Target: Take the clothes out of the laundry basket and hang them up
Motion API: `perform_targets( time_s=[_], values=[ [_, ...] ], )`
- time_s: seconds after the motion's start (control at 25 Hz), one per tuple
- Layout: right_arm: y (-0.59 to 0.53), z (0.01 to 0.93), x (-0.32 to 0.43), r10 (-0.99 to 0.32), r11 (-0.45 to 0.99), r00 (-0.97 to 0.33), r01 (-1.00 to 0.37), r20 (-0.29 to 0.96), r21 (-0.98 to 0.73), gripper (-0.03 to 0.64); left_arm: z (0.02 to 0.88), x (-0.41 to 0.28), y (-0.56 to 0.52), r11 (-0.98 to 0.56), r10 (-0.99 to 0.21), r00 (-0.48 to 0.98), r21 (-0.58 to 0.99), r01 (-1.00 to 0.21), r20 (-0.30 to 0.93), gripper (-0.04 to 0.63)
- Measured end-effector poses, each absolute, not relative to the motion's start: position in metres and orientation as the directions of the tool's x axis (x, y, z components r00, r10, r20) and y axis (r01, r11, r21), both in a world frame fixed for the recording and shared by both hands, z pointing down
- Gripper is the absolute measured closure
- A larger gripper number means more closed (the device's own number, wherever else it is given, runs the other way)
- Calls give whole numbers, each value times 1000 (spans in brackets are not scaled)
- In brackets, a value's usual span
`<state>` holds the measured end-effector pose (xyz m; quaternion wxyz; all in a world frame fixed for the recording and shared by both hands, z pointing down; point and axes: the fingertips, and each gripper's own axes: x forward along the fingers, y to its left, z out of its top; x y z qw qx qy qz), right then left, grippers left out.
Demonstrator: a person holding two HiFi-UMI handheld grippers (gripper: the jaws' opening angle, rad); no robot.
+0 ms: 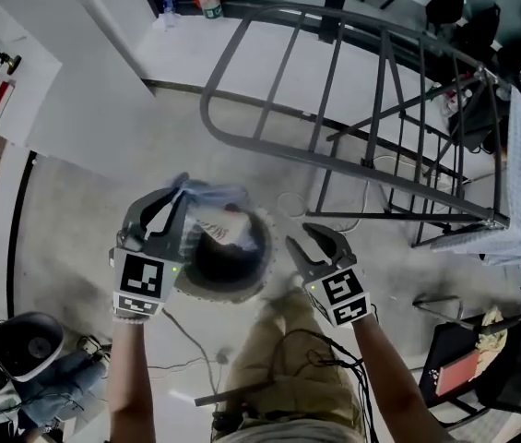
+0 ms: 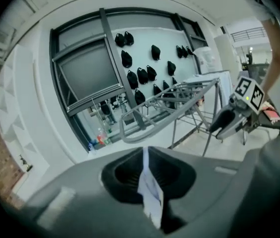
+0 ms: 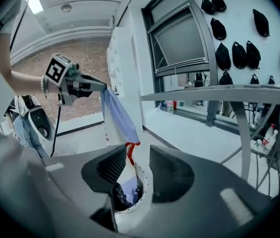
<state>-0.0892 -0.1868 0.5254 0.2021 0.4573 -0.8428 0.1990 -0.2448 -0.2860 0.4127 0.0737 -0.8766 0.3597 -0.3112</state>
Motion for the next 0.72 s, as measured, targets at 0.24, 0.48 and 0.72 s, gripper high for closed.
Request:
perform_targets(
  time_s=[0.24,0.48,0.72],
  values=[
    [-184,506,-123,-687,541,-530,-830,497,-137,468,326,-249,-274,-707,-706,577,-458,-539,411,569],
    [-180,497,-147,-671,576,-546,-810,501,-111,466,249,-250,-254,-673,-721,605,-548,-497,337,569],
    [-191,488,-159,-671,605,-557,-793,490,-74,435,181,-252,-234,-628,-749,608,-574,-526,263,569]
  ],
)
